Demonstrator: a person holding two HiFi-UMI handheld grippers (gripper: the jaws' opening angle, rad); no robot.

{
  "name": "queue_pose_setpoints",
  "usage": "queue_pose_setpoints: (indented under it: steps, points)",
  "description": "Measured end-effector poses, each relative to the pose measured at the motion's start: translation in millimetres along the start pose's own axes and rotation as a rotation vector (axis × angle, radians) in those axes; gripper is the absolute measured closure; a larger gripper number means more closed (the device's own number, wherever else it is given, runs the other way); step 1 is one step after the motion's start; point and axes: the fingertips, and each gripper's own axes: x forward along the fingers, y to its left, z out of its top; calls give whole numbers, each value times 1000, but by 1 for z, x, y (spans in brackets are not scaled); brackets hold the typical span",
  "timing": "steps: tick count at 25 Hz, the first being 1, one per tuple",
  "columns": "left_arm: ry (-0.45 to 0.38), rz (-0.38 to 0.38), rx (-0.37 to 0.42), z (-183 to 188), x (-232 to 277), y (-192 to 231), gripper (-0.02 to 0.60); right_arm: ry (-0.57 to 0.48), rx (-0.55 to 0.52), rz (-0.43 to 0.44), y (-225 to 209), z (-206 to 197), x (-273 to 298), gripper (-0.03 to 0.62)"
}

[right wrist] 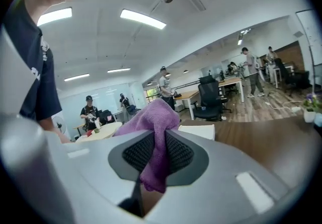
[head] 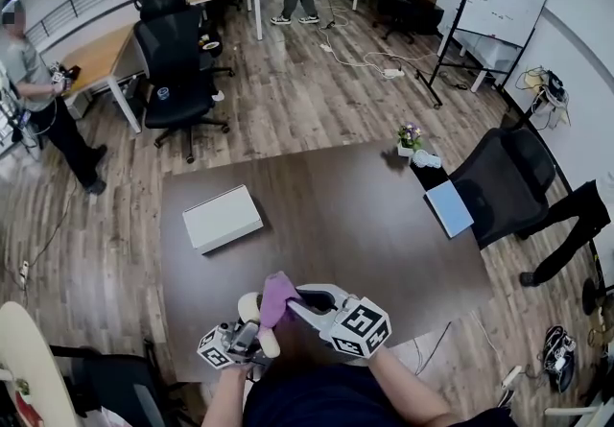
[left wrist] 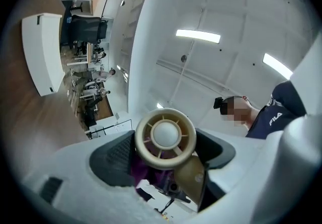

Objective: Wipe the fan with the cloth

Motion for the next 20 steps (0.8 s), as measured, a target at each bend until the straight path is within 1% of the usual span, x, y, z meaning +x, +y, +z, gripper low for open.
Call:
queue_pose_setpoints:
  steps: [3, 5, 6, 8, 11, 13, 16, 20]
  points:
    - [22, -17, -25, -13, 0, -4, 218, -29, 85, -102, -27, 5, -4, 522]
    - [25, -9, -27, -16, 0, -3, 218, -12, 92, -118, -31, 3, -5, 522]
    - [18, 2, -24, -16, 0, -1, 218, 7, 83, -103, -27, -1, -5, 522]
    - [-25, 20, -24, -10, -3, 3, 218, 55, 64, -43, -12, -13, -4, 522]
    - [-124, 29, -27, 11, -7, 6, 218, 123, 40, 71, 19, -32, -5, 522]
    - [-170, 34, -19, 23, -9, 7, 218, 155, 3, 149, 41, -40, -7, 522]
    - [-203, 52, -8, 35, -13, 10, 218, 195, -46, 238, 71, -50, -10, 522]
    - [-248, 65, -1, 48, -17, 12, 218, 221, -40, 326, 91, -54, -15, 522]
